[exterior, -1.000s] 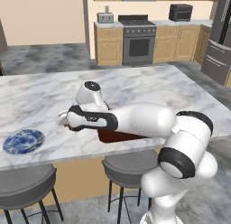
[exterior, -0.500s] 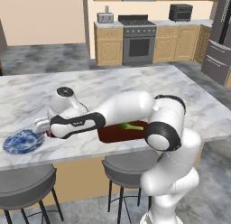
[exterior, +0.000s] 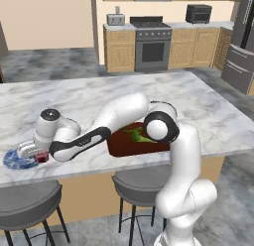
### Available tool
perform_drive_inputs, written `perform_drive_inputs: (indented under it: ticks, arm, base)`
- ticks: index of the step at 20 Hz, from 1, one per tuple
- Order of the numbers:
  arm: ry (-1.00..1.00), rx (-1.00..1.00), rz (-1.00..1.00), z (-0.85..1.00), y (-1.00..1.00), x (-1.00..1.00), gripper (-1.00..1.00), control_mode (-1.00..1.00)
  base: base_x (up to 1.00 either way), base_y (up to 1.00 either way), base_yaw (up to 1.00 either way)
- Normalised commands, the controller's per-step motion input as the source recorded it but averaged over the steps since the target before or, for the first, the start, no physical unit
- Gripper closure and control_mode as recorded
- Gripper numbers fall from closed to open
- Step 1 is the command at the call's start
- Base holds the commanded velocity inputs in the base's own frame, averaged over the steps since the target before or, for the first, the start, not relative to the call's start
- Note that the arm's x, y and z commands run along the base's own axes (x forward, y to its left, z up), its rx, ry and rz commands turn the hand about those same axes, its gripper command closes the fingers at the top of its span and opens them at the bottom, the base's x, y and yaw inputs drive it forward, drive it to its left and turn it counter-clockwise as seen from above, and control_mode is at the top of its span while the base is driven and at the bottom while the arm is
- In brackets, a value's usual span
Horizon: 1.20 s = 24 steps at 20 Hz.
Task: Create a steak meal by picking up the steak and asparagus from the tray and placing them on the plate. Leave the celery on the tray.
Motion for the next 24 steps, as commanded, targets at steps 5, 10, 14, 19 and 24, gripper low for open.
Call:
perform_drive_inputs:
  ticks: [5, 10, 14, 19, 24]
  arm:
    - [0.10, -0.04, 0.00, -0.26, 0.60, 0.31, 1.00, -1.00]
    - [0.05, 0.00, -0.02, -0.12, 0.09, 0.48, 1.00, -1.00]
    - [0.02, 0.00, 0.00, -0.23, 0.00, 0.47, 1.00, -1.00]
    - [0.00, -0.01, 0.00, -0.36, 0.04, 0.41, -1.00, -1.00]
    - [0.00, -0.02, 0.00, -0.18, 0.03, 0.11, -1.00, -1.00]
  base:
    - [0.00, 0.00, 0.00]
    - [0.00, 0.00, 0.00]
    - [0.00, 0.00, 0.00]
    - [0.00, 0.00, 0.00]
    - [0.00, 0.00, 0.00]
